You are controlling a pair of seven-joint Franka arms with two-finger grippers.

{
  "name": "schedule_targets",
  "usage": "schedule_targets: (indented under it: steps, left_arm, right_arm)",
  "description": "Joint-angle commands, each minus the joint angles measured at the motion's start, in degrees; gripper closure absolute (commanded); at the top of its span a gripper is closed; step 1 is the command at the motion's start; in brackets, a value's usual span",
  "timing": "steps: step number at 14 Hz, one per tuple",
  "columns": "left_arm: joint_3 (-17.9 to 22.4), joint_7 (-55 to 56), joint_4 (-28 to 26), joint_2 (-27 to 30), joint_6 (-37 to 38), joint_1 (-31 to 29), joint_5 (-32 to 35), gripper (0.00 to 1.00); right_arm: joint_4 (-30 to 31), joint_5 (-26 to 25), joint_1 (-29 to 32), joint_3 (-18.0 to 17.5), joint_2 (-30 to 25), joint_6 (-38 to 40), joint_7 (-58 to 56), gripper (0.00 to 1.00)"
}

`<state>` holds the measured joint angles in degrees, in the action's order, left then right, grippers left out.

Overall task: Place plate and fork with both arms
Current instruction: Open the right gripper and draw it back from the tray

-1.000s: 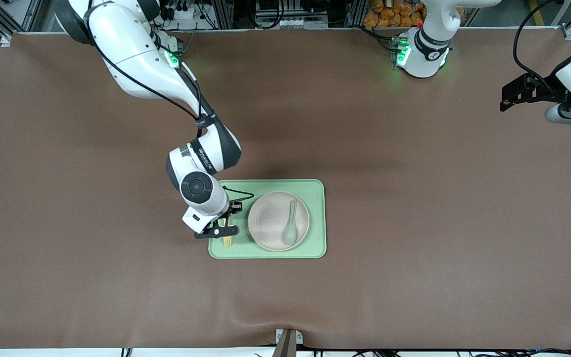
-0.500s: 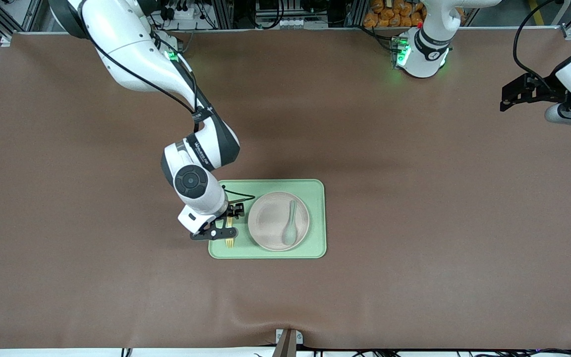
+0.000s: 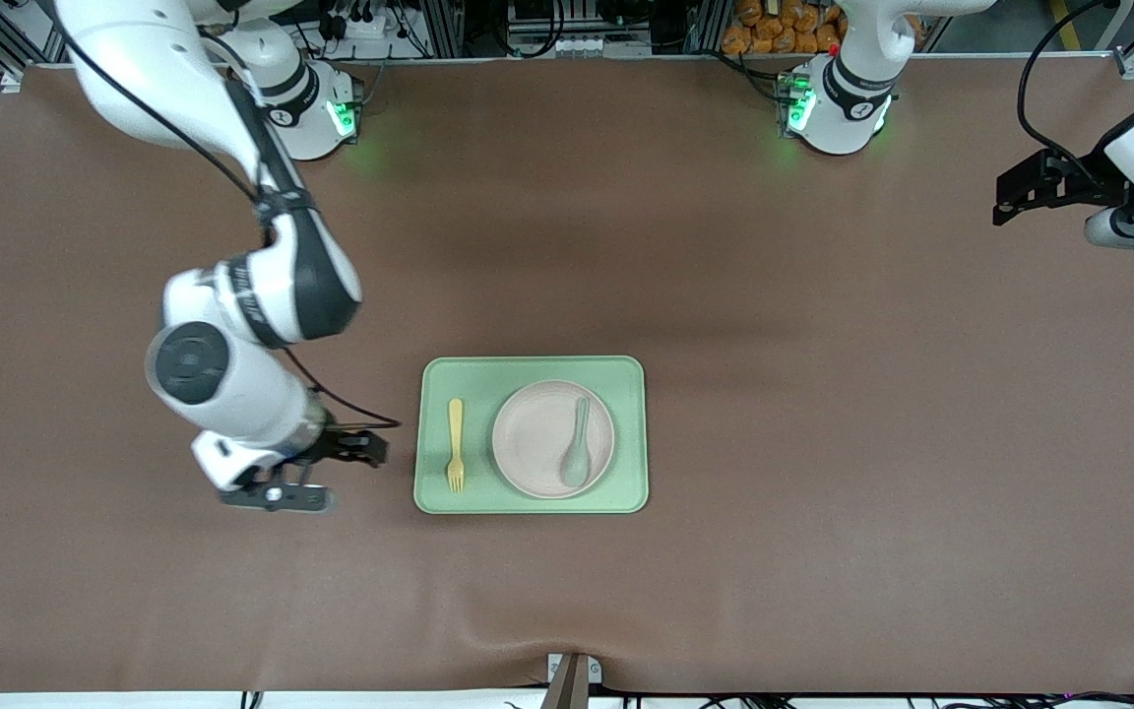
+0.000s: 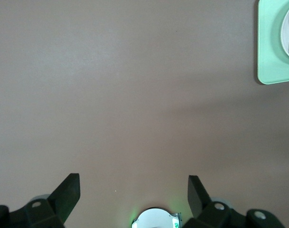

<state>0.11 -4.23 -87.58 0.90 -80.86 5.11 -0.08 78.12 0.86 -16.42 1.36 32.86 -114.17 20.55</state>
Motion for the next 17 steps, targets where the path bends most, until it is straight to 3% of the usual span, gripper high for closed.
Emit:
schedule_targets:
  steps: [1, 7, 13, 17]
  left_arm:
    - [-0.1, 1.2, 0.5, -0.1, -0.5, 0.2, -0.7, 0.00]
    - [0.0, 1.2, 0.4, 0.0, -0.9, 0.0, -0.6, 0.00]
    - [-0.1, 1.2, 0.3, 0.0, -0.9, 0.1, -0.5, 0.00]
    - [-0.1, 1.2, 0.3, 0.1, -0.9, 0.1, -0.4, 0.00]
  right_arm:
    - [1.2, -0.6, 4.3, -1.3, -4.9, 2.9, -0.4, 0.00]
    - [1.1, 0.0, 13.8, -1.2, -12.4, 13.5, -9.1, 0.00]
    - [-0.6, -0.9, 17.4, -1.3, -19.1, 26.9, -9.0, 0.00]
    - [0.9, -1.0, 18.8, -1.3, -25.6, 29.7, -12.4, 0.00]
